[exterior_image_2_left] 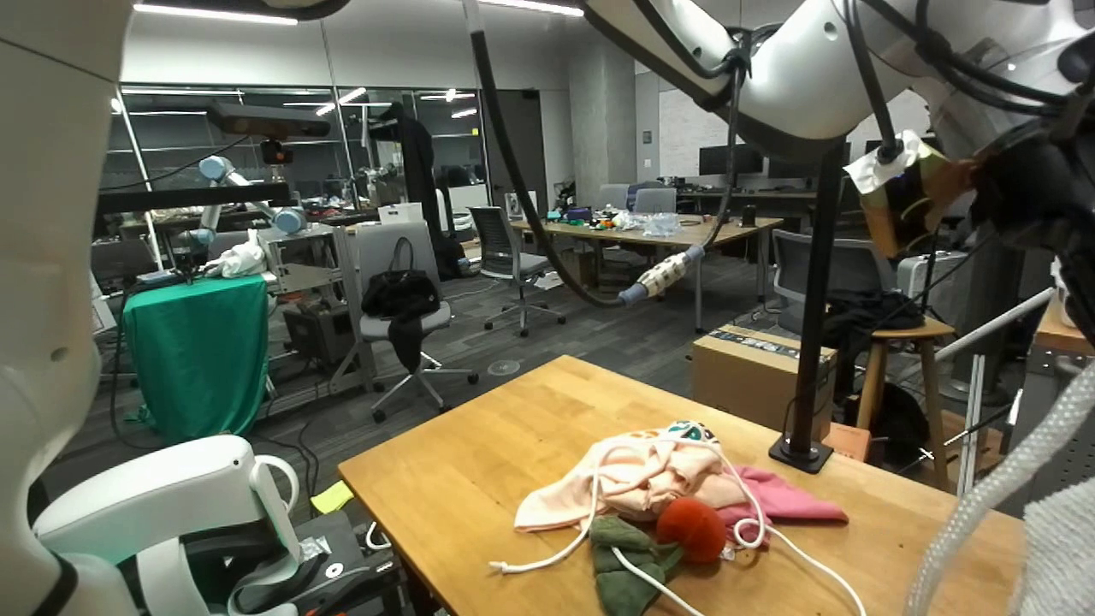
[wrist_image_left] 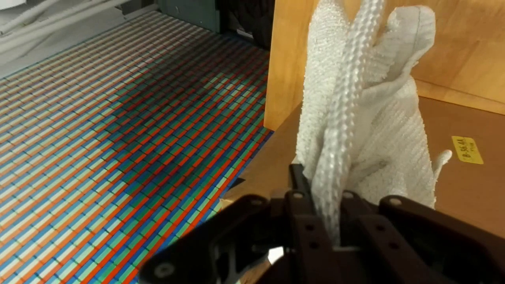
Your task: Move the white towel to the right front corner, then move it to the left back corner, then move the rope to the right back corner, then move the peach shirt to the left front corner, then move the pink shirt away from you, then move the turnip plushie closer to you
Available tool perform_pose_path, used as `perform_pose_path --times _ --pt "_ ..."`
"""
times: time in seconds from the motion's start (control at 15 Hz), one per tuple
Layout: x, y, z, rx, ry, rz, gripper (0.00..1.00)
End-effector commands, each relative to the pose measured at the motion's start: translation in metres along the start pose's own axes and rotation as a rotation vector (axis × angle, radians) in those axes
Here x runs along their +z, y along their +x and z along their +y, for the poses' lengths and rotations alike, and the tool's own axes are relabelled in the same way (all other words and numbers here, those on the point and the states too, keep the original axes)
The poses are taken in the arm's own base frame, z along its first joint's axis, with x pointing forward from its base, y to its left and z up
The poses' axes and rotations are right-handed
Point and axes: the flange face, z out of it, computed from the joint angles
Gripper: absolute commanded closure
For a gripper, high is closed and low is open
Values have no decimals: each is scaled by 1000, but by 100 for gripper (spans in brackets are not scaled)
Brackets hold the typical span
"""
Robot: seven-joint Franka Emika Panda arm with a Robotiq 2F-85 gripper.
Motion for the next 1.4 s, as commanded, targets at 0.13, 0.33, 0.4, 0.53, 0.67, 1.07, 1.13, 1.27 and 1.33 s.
perform_pose_path --times 0.13,0.33,0.4,0.53,0.67,1.07,1.13,1.27,1.33 --pt "23 6 -5 26 -67 -28 92" --pt "35 5 -8 12 -97 -31 92" --pt "40 2 -10 1 -110 -32 92" --pt "48 -2 -14 -23 -141 -33 91" --pt "55 -7 -19 -48 -165 -39 65" --pt "67 -17 -25 -104 -220 -47 25" --pt "68 -18 -26 -110 -221 -50 16" --pt "70 -22 -28 -126 -218 -55 2" --pt "70 -26 -31 -149 -206 -64 0"
